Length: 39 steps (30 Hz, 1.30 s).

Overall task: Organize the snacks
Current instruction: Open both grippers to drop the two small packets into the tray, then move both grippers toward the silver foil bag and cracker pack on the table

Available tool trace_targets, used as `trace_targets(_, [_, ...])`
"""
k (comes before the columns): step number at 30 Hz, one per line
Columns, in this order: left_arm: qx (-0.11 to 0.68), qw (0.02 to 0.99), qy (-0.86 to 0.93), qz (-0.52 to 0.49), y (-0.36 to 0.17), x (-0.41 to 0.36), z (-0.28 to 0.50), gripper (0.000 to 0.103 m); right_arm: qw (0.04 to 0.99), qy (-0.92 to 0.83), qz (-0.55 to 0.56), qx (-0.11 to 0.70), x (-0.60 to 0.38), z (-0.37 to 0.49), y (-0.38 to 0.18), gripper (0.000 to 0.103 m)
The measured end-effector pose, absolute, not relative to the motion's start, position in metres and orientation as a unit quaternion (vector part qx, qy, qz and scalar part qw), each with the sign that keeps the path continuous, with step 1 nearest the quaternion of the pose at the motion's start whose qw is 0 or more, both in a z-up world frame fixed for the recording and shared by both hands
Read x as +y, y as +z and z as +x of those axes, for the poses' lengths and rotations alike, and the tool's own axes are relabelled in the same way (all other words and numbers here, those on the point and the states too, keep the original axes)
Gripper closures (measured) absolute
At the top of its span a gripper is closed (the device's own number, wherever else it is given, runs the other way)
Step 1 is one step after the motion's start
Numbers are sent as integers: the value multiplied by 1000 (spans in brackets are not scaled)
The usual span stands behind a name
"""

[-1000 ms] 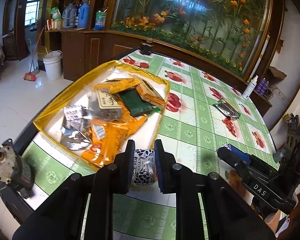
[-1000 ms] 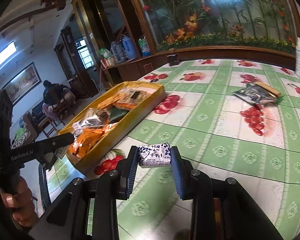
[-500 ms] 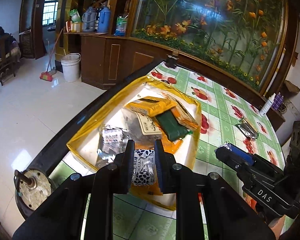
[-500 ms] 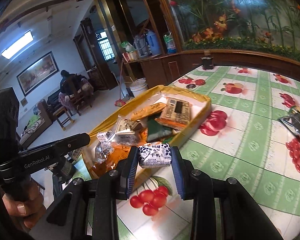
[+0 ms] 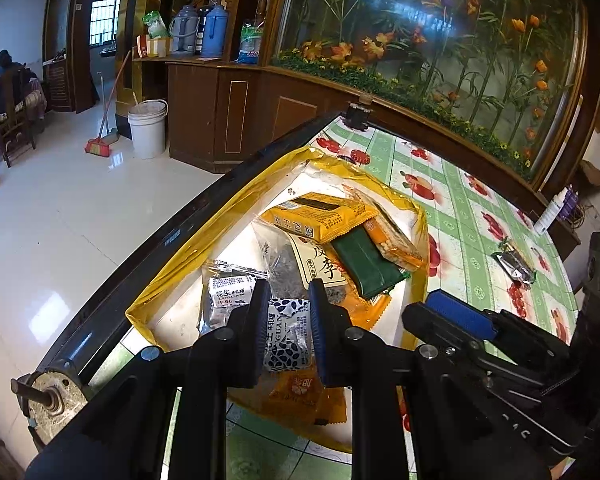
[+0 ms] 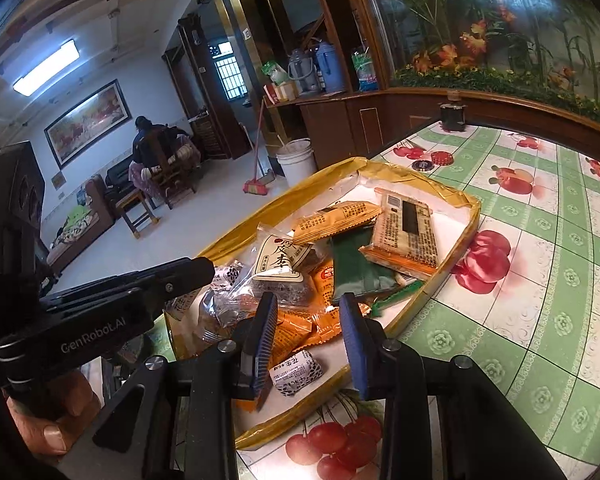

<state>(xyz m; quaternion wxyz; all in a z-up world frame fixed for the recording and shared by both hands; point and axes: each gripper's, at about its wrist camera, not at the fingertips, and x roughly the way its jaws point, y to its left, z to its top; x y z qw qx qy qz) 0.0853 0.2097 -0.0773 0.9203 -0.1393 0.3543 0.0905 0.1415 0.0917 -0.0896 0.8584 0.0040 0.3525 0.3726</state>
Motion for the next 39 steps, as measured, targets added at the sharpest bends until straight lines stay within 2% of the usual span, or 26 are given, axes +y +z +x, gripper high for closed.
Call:
trace_targets(2, [359,919,97,-132,-80,207,88,85,860,369,6,353,88,142,-90,69])
trace_targets(4, [366,917,105,-123,-82,203,90,80,862,365,13,353,81,144,-90,68])
trace_targets(6, [365,917,114,-115,-83,200,91,51,864,359,19,353,73,145,-91,67])
trace_targets(8, [363,917,132,-103,-84,196,91,33,865,355,26,355,67,145,-92,67])
trace_targets(15, [346,923,144,-88,-73,187,81,31,871,338,48,353,37,141,-93,67])
trace_targets(18, [328,930,138,-88,-64,178,73,27,876,326,60,352,21,140,-93,67])
trace_targets(29, [310,944,85,-76,-58,114,65,27,895,275,90,340,-42,130,-95,67])
trace_targets(39, [338,939,31,-51,-63,61,64,27,904,233,123,337,-93,120,-101,65])
